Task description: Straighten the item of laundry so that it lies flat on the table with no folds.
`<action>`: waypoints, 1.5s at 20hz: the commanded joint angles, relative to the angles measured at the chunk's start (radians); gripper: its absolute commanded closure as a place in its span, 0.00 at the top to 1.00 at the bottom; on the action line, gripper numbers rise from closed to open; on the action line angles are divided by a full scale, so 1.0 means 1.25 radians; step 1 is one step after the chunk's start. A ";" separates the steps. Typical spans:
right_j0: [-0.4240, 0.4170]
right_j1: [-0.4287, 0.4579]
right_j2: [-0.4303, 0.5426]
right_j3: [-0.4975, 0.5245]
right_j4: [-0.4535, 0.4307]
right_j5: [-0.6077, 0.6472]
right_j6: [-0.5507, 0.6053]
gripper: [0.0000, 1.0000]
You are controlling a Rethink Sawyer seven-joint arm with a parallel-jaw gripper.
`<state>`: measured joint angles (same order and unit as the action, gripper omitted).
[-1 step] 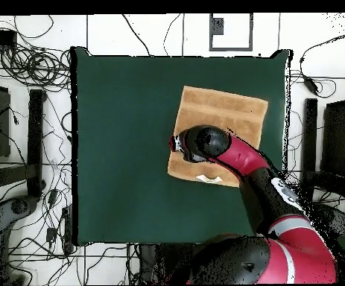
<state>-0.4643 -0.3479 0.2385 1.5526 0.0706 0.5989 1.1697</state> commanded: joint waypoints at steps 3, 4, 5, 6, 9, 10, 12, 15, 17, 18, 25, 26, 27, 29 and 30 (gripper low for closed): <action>0.059 0.146 0.000 0.092 0.017 0.210 0.154 1.00; 0.058 0.146 0.002 0.091 0.018 0.214 0.151 1.00; 0.053 0.145 0.008 0.095 0.019 0.208 0.146 1.00; 0.050 0.146 0.013 0.094 0.022 0.206 0.144 1.00; 0.048 0.143 0.022 0.097 0.028 0.193 0.141 1.00; 0.050 0.138 0.021 0.098 0.024 0.173 0.140 1.00; 0.053 0.127 0.019 0.100 0.018 0.132 0.140 1.00; 0.085 0.070 -0.014 0.094 -0.020 0.069 0.152 1.00; 0.110 0.030 -0.043 0.088 -0.030 0.045 0.179 1.00; 0.128 0.015 -0.066 0.076 -0.044 0.024 0.188 1.00; 0.215 -0.004 -0.199 -0.021 -0.072 -0.020 0.231 1.00; 0.219 -0.005 -0.210 -0.022 -0.073 -0.043 0.233 1.00; 0.222 -0.004 -0.221 -0.028 -0.069 -0.050 0.237 1.00; 0.221 -0.007 -0.228 -0.028 -0.070 -0.084 0.227 1.00; 0.216 -0.010 -0.225 -0.023 -0.066 -0.095 0.221 1.00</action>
<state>-0.2245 -0.3869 0.0233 1.5495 0.0148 0.5956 1.1699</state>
